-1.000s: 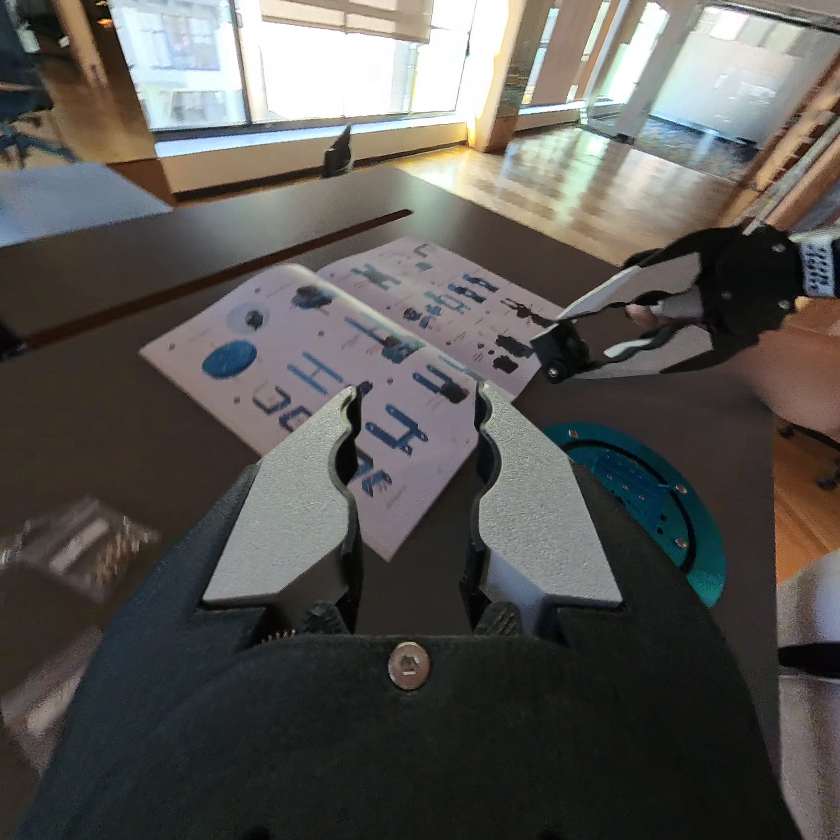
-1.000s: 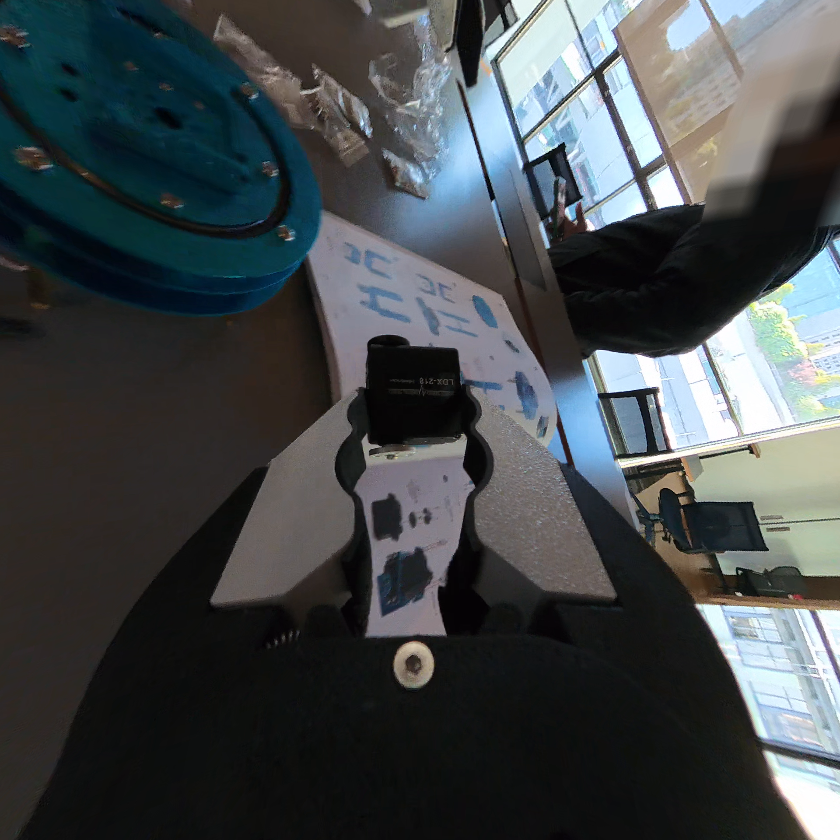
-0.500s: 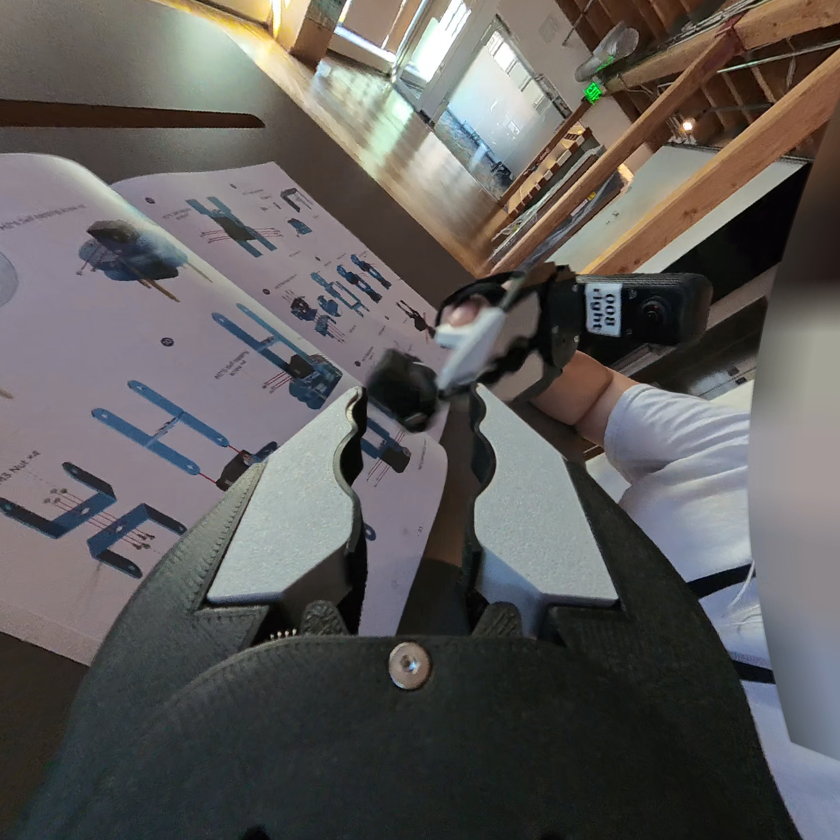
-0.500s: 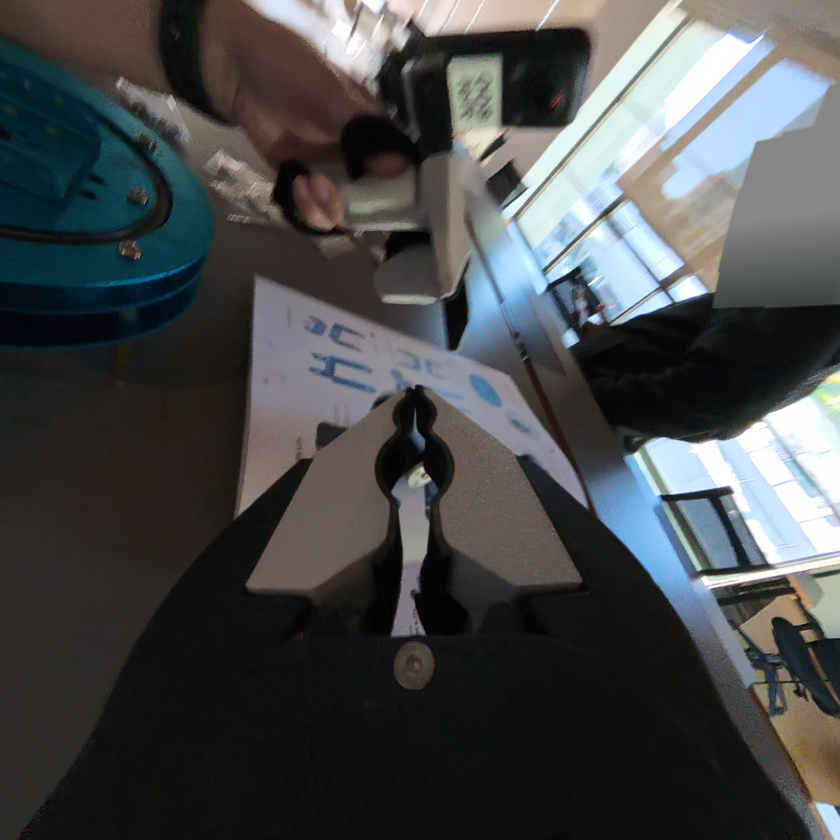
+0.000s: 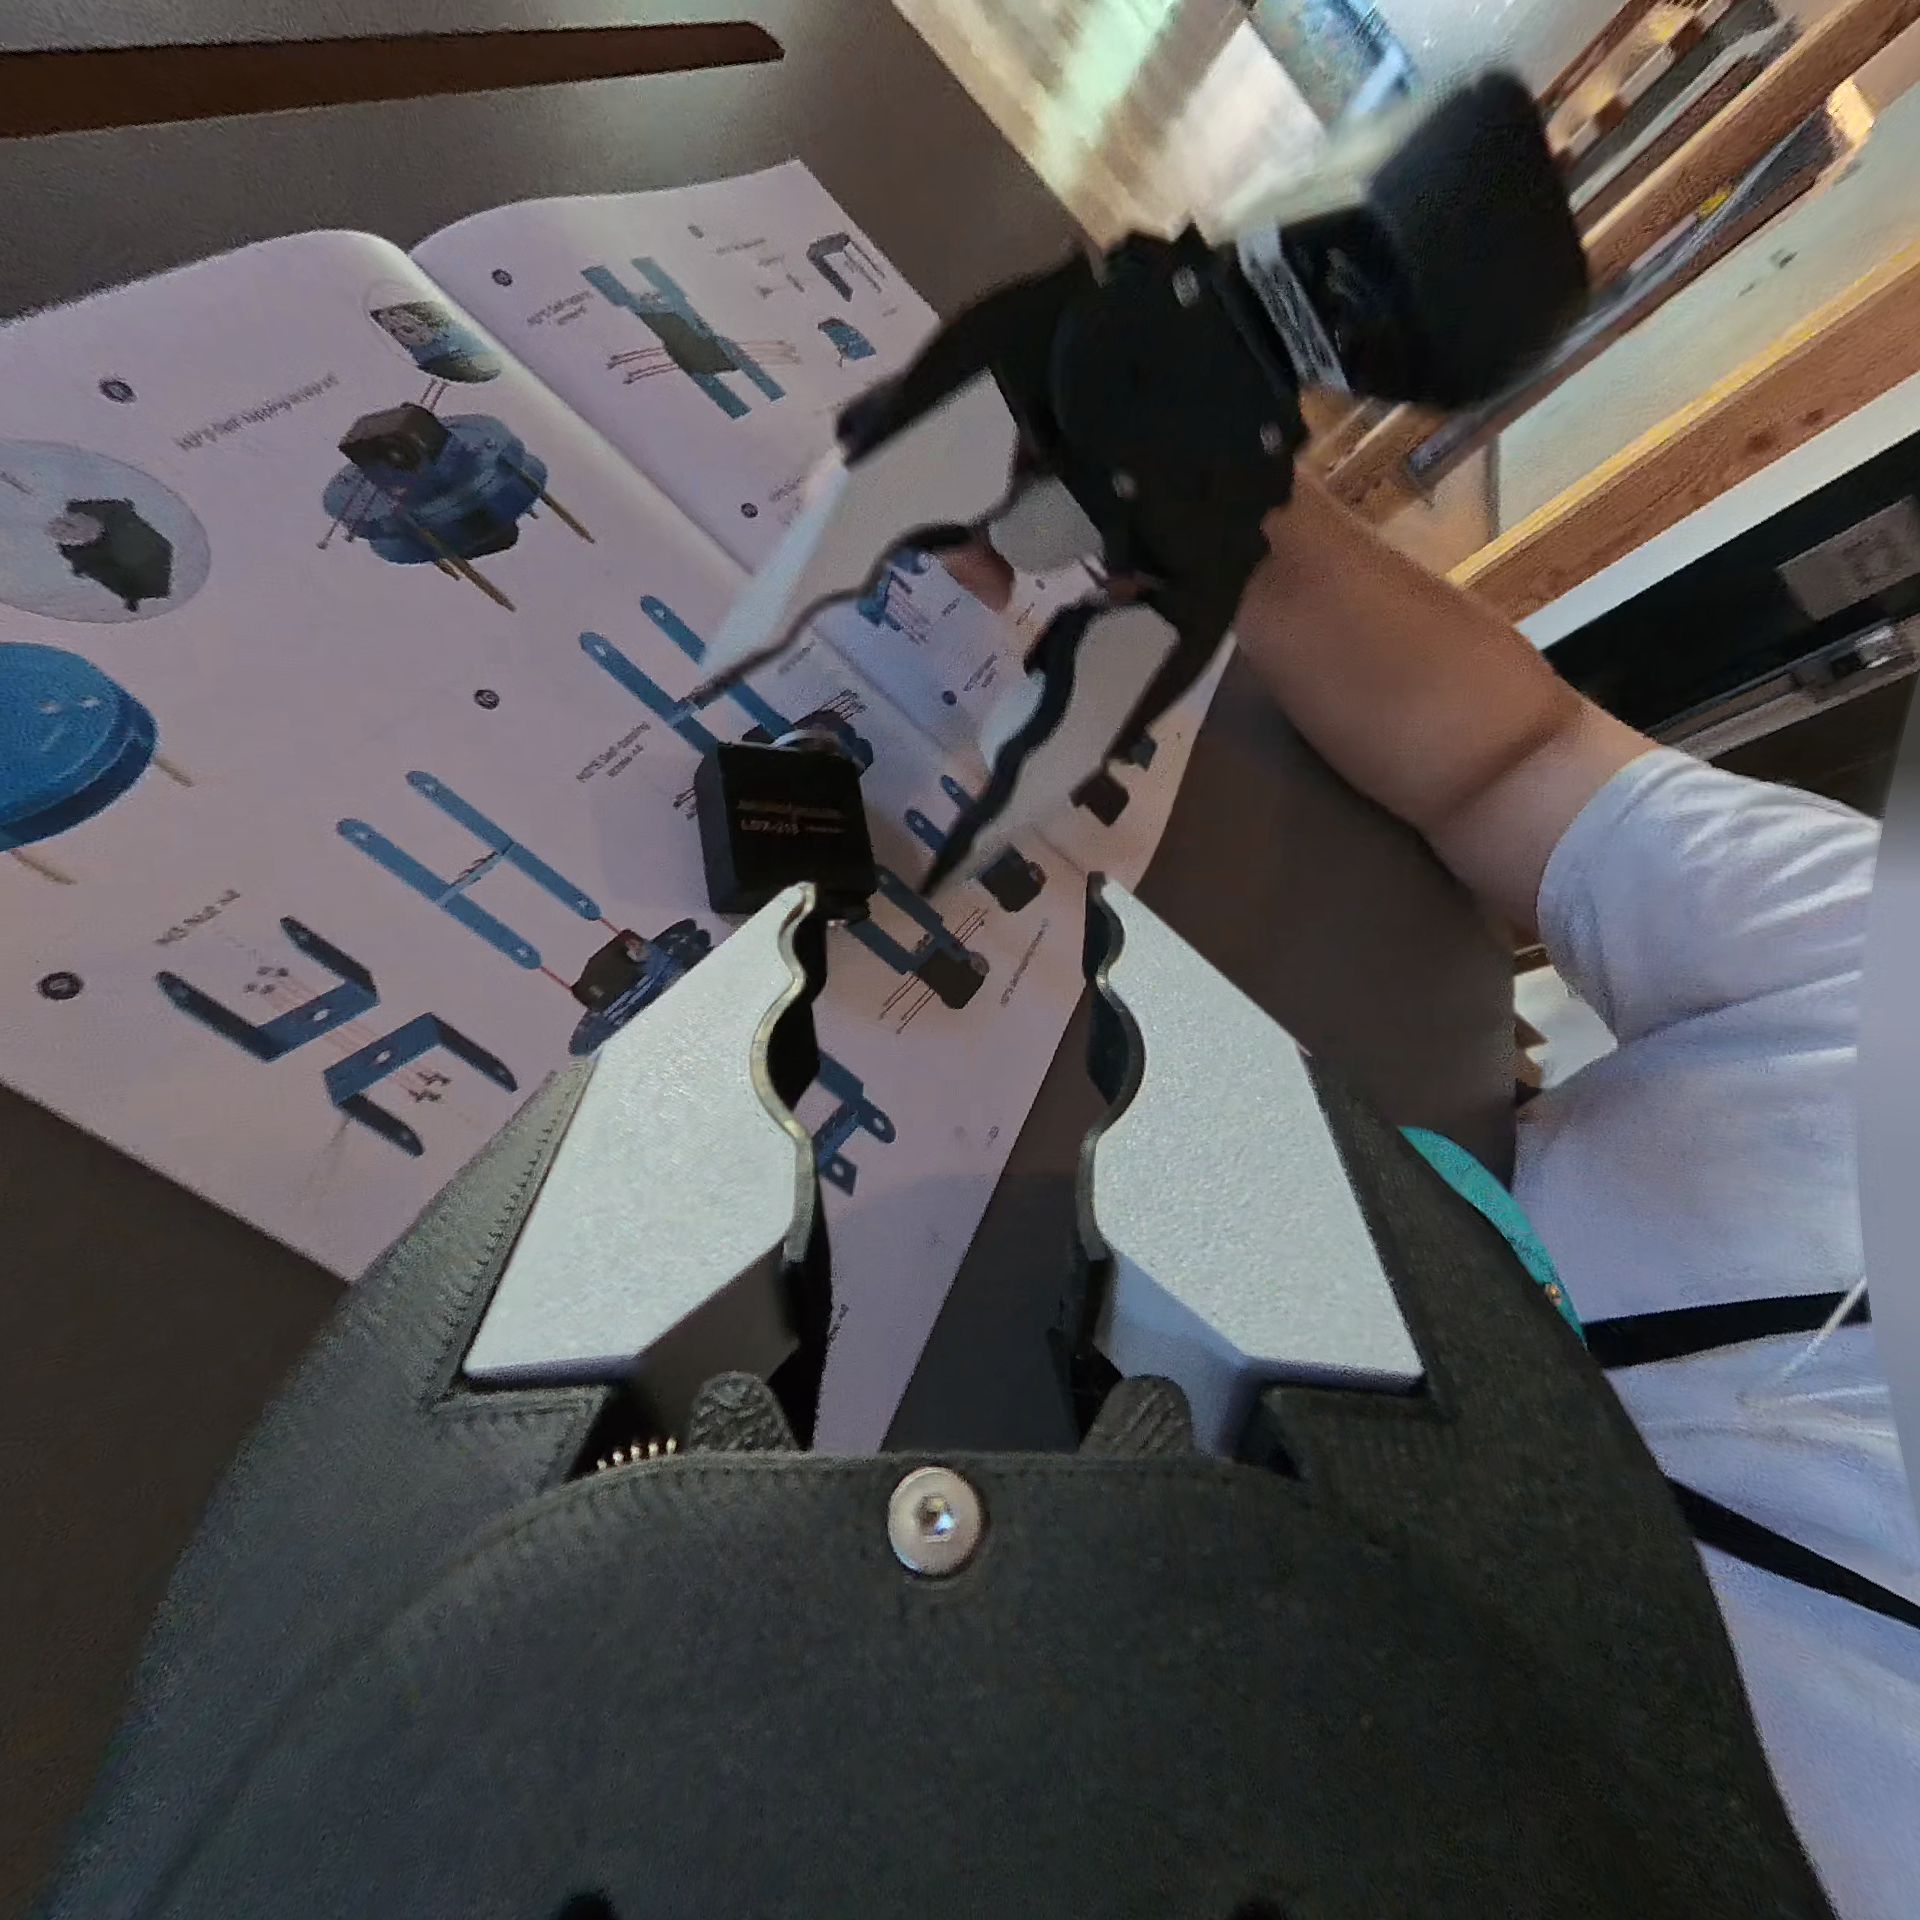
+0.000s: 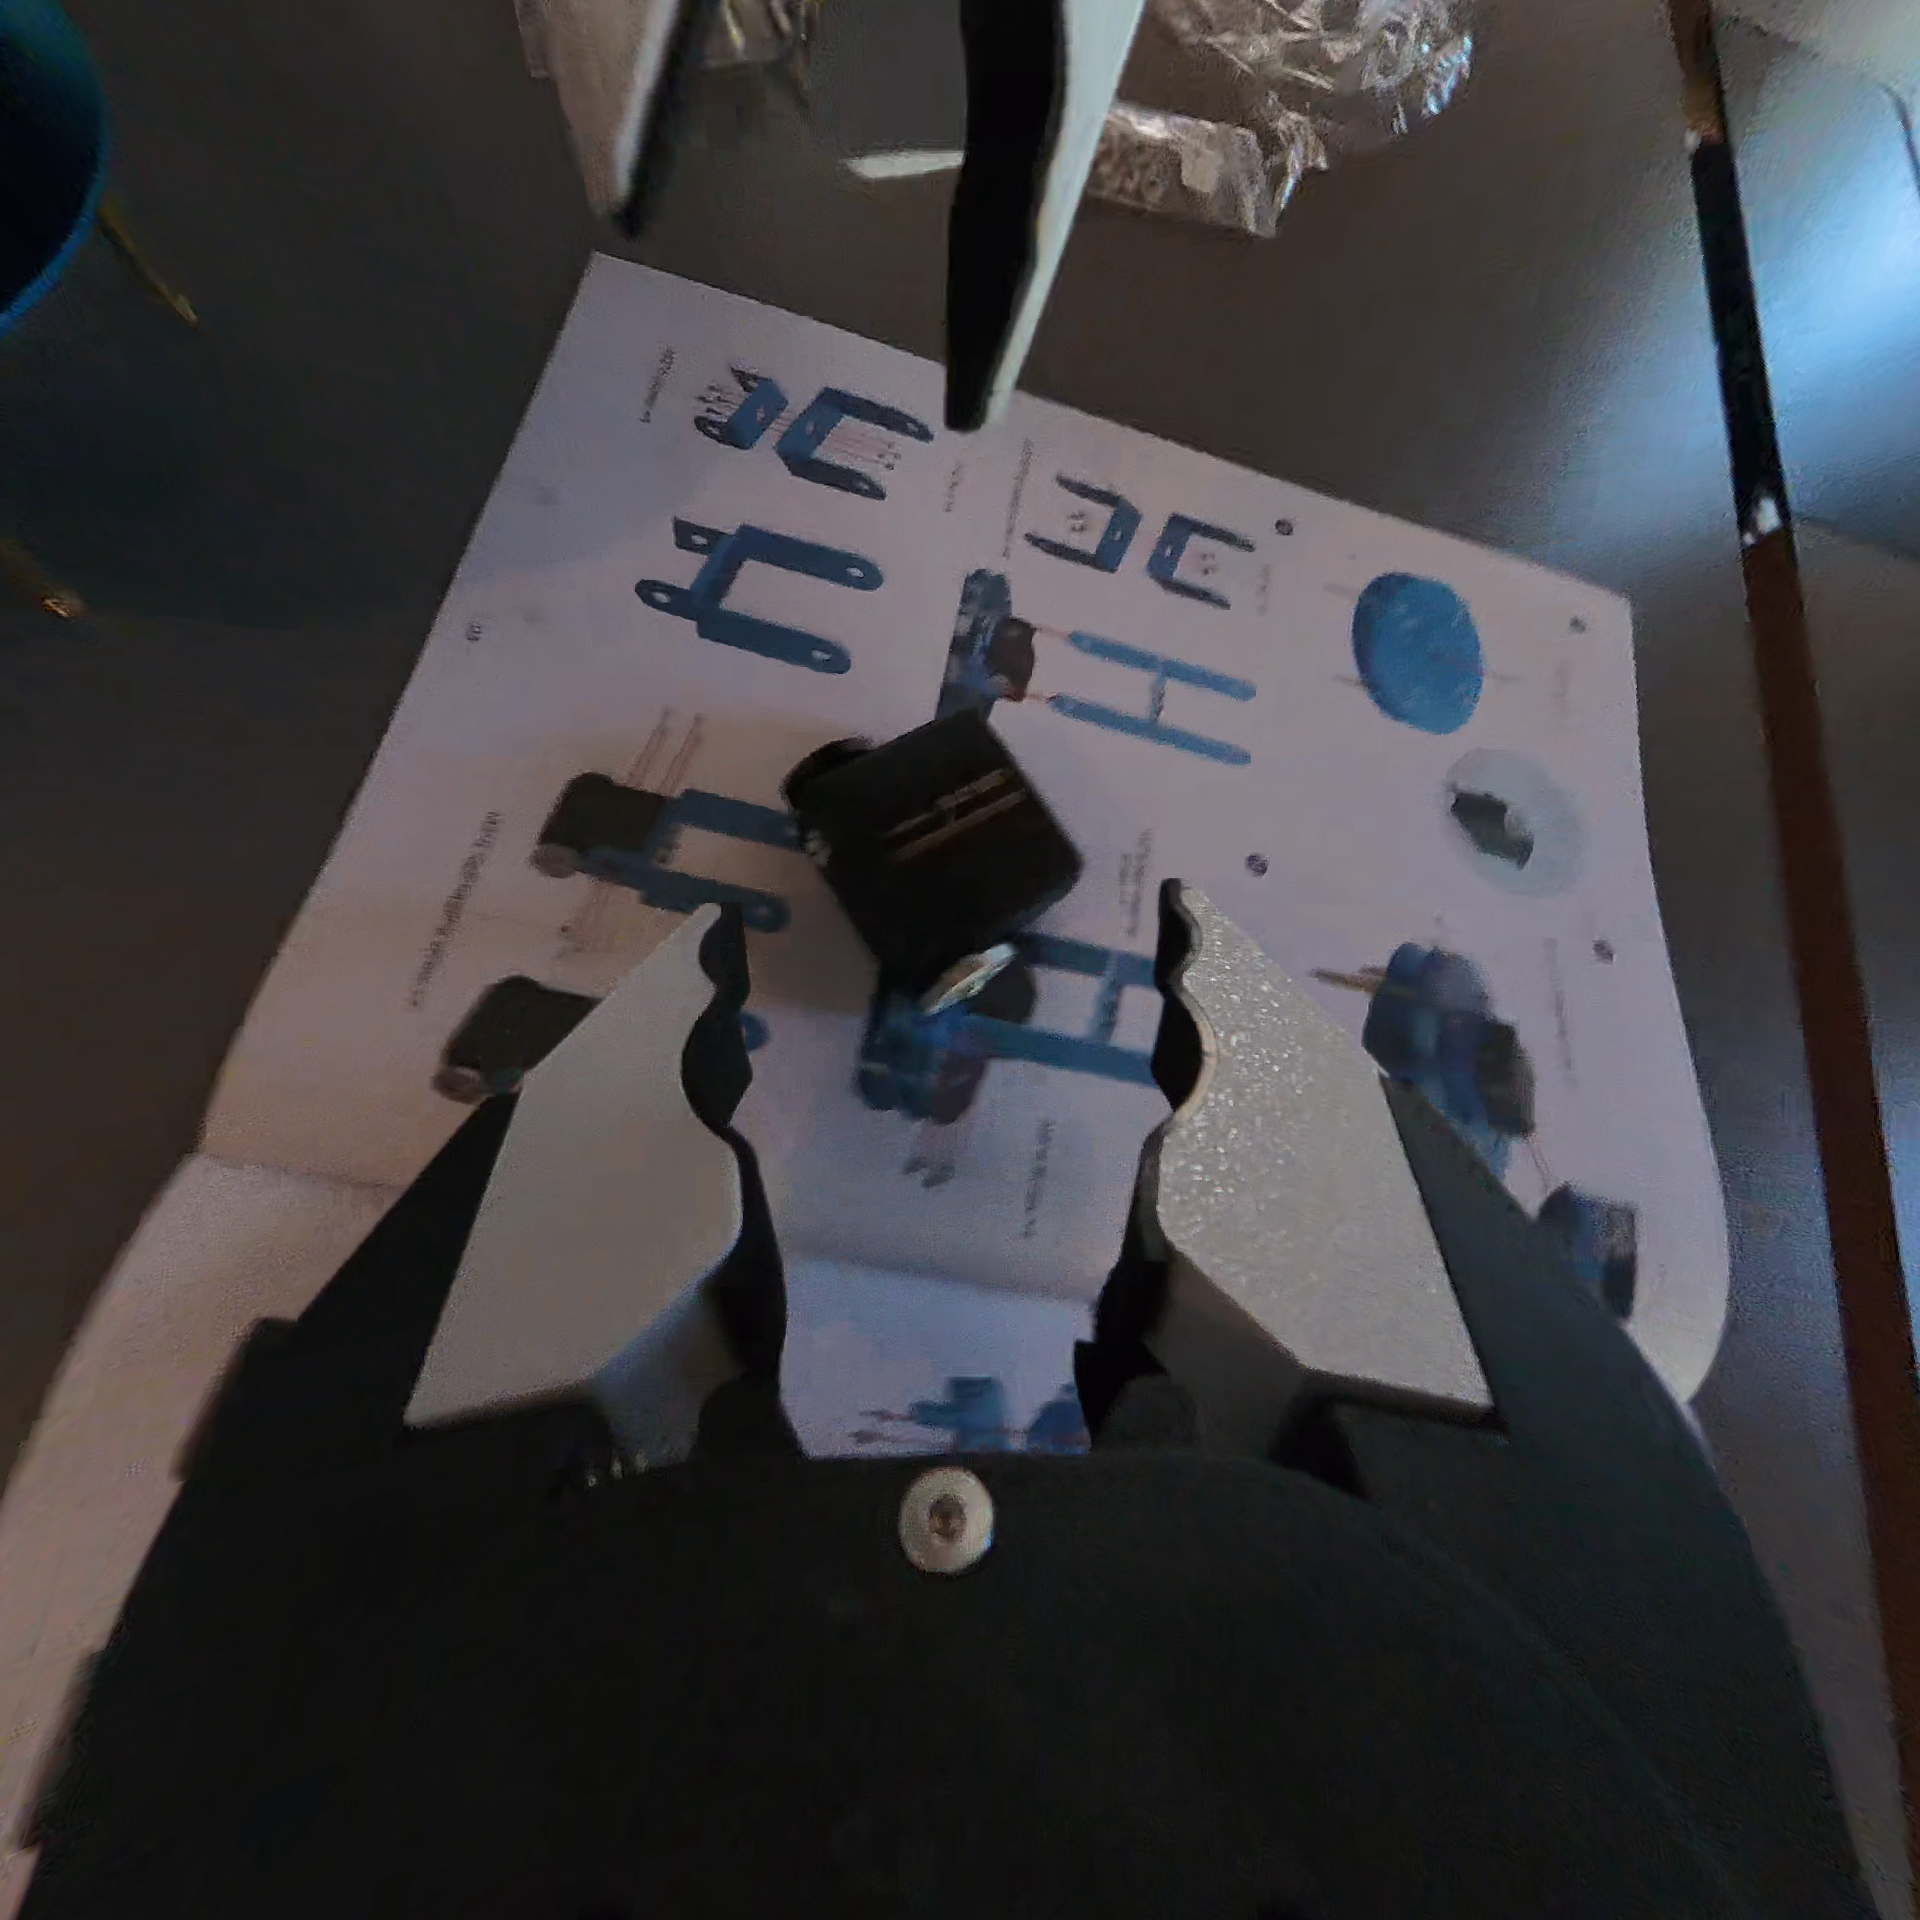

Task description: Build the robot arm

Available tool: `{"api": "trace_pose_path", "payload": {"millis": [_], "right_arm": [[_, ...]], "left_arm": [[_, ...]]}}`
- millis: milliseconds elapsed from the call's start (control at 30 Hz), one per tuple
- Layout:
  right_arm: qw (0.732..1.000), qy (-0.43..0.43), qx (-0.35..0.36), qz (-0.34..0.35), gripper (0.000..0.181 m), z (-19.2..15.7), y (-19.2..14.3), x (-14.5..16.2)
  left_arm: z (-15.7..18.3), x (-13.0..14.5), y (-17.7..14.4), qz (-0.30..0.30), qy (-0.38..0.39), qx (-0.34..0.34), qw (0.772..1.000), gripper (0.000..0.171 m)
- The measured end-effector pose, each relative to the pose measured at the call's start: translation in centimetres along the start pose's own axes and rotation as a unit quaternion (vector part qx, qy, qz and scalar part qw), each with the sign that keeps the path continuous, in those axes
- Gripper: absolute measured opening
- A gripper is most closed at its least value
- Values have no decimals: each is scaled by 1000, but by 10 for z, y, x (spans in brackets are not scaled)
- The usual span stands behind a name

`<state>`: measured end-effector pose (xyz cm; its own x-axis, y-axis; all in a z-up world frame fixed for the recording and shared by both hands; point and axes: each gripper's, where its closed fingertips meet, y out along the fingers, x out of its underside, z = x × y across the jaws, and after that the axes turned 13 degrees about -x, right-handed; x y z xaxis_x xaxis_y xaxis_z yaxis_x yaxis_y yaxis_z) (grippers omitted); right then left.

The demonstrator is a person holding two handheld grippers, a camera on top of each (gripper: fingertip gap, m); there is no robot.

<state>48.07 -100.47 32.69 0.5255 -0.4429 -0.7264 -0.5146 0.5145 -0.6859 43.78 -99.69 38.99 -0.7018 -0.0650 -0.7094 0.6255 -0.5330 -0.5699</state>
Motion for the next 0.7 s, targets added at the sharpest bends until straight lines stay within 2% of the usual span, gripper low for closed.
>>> {"api": "trace_pose_path", "payload": {"millis": [167, 200, 233, 433, 567, 700], "right_arm": [[989, 12, -143, -24, 72, 1, 20, 0], [987, 21, -157, -9, 57, 1, 20, -5], [986, 29, -164, -8, 51, 0, 20, -5], [996, 39, -77, 5, 47, -2, 11, -6], [998, 49, 20, 18, 44, -14, -22, -10], [994, 71, 77, 32, 43, -30, -45, -9]], "left_arm": [[-7, -4, -7, 6, -20, 6, 1000, 48], [-8, -4, -7, 5, -21, 9, 1000, 47], [-8, -4, -8, 4, -20, 8, 1000, 47], [-15, -5, -12, 5, -27, 3, 1000, 44], [-19, -8, -19, 9, -41, 1, 999, 42], [-20, -10, -22, 10, -40, -5, 999, 42]]}}
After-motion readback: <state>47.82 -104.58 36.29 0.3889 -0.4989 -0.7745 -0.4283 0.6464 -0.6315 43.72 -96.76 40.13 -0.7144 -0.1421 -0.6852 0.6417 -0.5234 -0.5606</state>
